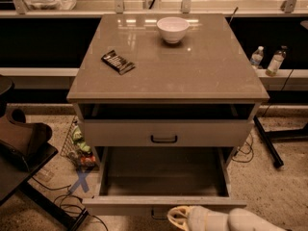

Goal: Close middle drawer

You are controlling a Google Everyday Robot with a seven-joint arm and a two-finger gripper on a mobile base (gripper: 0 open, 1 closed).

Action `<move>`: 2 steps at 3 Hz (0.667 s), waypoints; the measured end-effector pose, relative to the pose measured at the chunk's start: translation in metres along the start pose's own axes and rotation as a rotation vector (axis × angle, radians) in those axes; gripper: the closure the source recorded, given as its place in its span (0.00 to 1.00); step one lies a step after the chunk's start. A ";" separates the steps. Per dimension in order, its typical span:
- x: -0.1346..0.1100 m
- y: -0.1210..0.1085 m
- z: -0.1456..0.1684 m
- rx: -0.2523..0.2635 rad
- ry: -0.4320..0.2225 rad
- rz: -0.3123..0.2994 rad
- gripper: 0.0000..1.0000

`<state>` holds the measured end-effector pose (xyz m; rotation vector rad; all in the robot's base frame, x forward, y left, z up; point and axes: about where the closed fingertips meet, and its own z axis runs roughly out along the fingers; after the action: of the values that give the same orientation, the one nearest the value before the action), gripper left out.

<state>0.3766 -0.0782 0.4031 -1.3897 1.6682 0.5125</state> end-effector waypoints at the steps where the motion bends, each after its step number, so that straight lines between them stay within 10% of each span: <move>1: -0.010 -0.030 0.031 -0.002 -0.026 -0.026 1.00; 2: -0.010 -0.051 0.051 -0.004 -0.036 -0.038 1.00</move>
Offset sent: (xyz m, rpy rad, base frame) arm 0.1972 0.0695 -0.0355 0.0393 -0.0902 0.0698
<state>0.4429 -0.0476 0.3953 -1.4047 1.6098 0.5167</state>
